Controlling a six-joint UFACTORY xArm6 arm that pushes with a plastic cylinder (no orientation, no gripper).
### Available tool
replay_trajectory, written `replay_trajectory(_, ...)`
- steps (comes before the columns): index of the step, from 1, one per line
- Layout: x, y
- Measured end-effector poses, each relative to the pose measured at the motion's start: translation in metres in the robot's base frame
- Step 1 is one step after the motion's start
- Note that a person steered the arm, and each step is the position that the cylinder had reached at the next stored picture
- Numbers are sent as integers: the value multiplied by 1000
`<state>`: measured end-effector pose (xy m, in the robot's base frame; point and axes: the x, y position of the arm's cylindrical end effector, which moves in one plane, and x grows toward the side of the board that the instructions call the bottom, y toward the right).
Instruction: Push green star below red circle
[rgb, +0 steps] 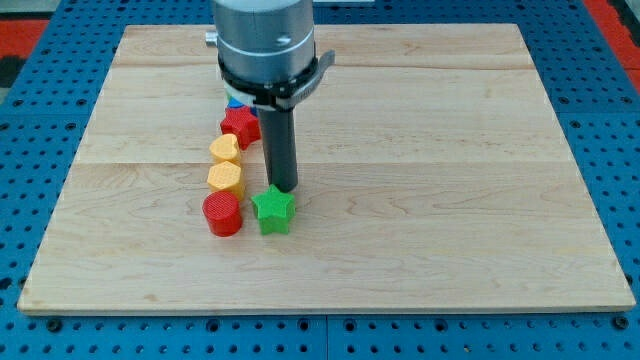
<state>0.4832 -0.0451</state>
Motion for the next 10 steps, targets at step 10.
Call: replay_trajectory(10,91,8)
